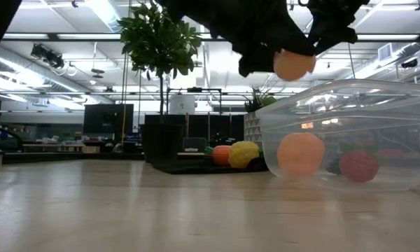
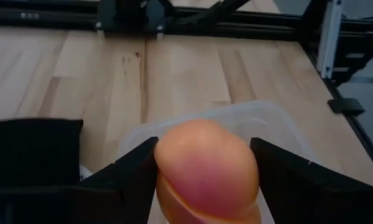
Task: Pick and placing Produce into tupperware
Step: Put the peach into the transparent bin
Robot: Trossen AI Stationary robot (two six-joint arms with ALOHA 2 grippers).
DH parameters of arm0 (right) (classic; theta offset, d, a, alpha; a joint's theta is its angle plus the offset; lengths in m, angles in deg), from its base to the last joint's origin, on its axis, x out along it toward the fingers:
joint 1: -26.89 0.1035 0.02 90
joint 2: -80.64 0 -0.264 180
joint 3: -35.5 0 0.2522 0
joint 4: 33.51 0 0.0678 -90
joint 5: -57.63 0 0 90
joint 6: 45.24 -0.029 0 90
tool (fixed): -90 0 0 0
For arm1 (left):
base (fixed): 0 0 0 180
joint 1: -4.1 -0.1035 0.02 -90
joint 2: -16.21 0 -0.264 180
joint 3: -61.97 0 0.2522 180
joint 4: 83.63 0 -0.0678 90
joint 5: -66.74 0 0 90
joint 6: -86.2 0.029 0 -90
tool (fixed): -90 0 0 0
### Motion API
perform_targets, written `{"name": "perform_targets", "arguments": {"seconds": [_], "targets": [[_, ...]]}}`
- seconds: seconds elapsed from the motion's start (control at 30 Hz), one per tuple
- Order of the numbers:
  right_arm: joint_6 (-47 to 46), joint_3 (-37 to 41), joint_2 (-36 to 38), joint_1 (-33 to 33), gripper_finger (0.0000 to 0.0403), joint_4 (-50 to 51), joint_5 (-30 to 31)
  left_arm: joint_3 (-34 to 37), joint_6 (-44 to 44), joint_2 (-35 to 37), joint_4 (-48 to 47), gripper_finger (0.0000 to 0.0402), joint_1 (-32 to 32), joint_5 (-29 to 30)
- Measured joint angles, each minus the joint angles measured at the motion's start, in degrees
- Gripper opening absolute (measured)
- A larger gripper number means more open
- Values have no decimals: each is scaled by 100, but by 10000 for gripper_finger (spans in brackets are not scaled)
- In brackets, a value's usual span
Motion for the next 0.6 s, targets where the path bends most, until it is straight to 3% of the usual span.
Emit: {"name": "perform_targets", "arguments": {"seconds": [0.6], "targets": [[-17,0,-2,-2,195,-4,0,2,-310,-598,1129,248,-57,246]]}}
